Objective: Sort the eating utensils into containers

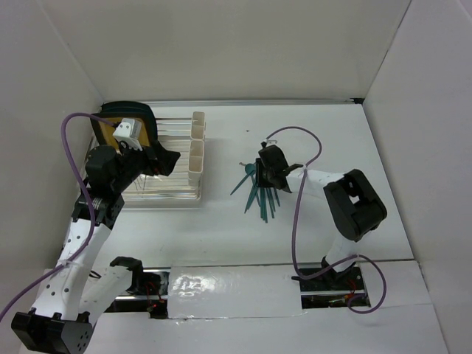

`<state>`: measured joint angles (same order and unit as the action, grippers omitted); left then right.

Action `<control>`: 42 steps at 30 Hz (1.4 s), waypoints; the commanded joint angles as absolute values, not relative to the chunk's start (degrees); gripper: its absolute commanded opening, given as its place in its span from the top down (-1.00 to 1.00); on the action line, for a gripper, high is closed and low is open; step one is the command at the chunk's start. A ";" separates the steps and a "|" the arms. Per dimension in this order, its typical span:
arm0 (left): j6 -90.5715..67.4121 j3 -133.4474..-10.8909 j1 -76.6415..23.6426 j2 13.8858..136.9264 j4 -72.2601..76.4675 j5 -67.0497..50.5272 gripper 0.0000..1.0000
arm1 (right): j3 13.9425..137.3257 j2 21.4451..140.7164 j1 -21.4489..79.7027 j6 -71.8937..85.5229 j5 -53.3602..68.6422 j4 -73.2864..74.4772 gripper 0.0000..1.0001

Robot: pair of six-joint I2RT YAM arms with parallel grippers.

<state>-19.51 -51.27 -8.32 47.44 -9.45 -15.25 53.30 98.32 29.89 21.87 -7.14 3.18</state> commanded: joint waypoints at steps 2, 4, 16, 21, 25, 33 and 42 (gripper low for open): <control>-18.63 -52.47 -8.00 47.46 -8.00 -15.56 -1.00 | 54.84 100.37 31.29 24.08 -9.05 -0.61 0.24; -18.55 -52.47 -7.91 47.46 -7.91 -15.38 -1.00 | 54.84 101.33 31.46 24.43 -9.05 -0.62 0.25; -18.81 -52.65 -7.91 48.34 -8.26 -14.15 -1.00 | 53.88 95.73 32.96 25.31 -13.71 2.63 1.00; -18.72 -52.64 -8.00 48.78 -8.44 -13.71 -1.00 | 55.11 85.97 33.49 22.07 -13.28 3.35 1.00; -19.16 -52.65 -7.91 49.48 -8.52 -12.74 -1.00 | 57.30 79.12 33.75 18.47 -9.15 -1.38 1.00; -17.93 -51.77 -7.91 50.10 -7.91 -10.72 -0.99 | 65.09 81.01 33.57 8.62 7.18 -31.43 1.00; -17.58 -51.94 -7.82 51.85 -7.73 -13.01 -1.00 | 84.98 102.10 33.66 10.37 11.60 -45.07 1.00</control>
<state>-19.20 -51.27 -8.27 51.79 -10.11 -11.64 80.27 97.14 33.17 10.66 8.91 -34.24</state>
